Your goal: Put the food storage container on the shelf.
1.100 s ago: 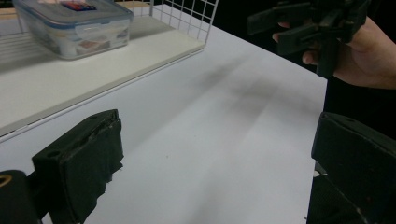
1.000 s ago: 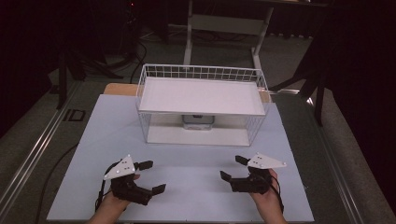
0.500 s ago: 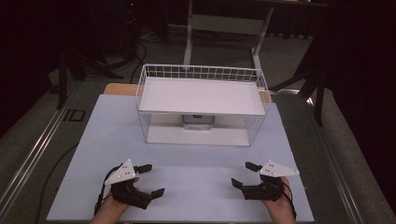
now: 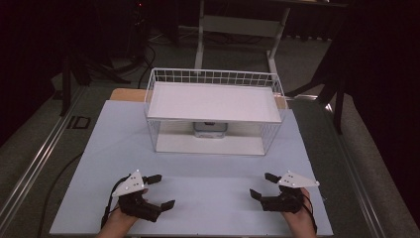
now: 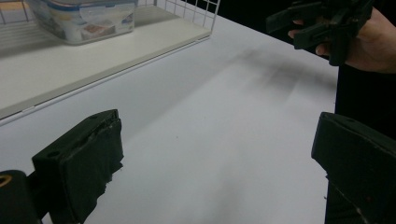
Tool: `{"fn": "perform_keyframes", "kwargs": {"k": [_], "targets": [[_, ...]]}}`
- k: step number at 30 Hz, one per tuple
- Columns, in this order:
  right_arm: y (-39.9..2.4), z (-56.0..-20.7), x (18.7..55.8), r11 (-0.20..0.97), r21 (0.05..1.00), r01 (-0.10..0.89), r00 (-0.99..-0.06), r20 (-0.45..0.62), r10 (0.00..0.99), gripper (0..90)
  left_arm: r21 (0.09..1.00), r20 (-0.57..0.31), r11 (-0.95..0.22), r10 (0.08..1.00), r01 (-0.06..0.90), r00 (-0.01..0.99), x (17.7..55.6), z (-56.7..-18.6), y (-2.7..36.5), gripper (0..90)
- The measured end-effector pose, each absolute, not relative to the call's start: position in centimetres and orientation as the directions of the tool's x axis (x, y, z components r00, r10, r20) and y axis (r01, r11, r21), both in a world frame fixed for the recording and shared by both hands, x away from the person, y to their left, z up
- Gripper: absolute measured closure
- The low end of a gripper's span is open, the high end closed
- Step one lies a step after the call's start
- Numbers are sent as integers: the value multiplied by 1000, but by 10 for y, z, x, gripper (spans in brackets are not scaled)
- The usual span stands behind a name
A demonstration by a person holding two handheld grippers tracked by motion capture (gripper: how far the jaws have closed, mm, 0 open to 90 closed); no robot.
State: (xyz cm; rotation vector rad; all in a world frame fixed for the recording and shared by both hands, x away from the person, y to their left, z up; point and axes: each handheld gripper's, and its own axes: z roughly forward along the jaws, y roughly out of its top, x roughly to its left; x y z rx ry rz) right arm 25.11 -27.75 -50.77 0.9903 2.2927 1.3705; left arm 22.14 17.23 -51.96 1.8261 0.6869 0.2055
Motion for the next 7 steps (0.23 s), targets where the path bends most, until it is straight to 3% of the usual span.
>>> {"fn": "perform_keyframes", "kwargs": {"k": [7], "targets": [[-280,-509,253,301,859,415,-712,100,695,153,911,-190,-214,545,354,817,222,-520,172,30]]}}
